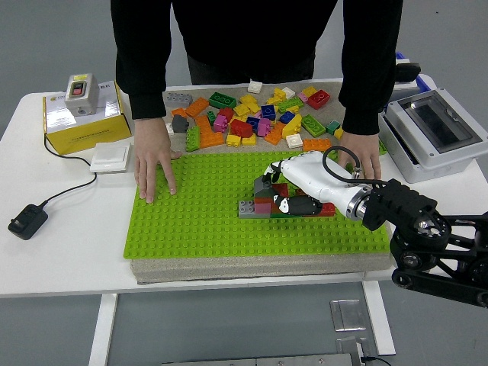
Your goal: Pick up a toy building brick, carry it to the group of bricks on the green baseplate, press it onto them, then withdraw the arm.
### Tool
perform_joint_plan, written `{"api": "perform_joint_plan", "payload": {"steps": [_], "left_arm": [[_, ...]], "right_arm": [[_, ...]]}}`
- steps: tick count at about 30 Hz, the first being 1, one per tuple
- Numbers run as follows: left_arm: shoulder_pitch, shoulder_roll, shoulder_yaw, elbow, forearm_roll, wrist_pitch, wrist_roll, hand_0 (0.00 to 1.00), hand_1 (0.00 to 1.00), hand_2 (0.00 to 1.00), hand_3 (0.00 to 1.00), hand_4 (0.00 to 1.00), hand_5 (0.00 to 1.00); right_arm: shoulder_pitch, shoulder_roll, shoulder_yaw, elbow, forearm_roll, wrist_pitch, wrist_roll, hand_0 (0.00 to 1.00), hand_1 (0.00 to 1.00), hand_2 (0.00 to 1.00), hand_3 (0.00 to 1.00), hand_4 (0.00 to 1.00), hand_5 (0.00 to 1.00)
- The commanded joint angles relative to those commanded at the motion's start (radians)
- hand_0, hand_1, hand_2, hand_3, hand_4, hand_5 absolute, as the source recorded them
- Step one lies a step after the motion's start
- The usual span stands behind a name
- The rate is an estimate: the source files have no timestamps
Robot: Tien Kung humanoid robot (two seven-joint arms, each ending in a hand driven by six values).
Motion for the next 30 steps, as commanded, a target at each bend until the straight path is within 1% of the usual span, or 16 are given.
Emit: {"api": "perform_joint_plan", "payload": {"steps": [7, 30], "left_arm": [[0.002, 0.000, -0.003, 0.000, 0.004, -0.002, 0.005, 0.688, 0.650, 0.510, 0.634, 0.154, 0.711], [0.007, -0.001, 0.002, 0.000, 0.002, -0.001, 0.004, 0.689, 0.650, 0.509, 0.632, 0.157, 0.709]], "right_arm": [[0.000, 0.003, -0.004, 0.003, 0.004, 0.008, -0.003, 0.037, 0.095, 0.649, 0.685, 0.396, 0.451], [-0.001, 0.005, -0.017, -0.007, 0.011, 0.014, -0.005, 0.037, 0.098, 0.651, 0.685, 0.388, 0.458]]}}
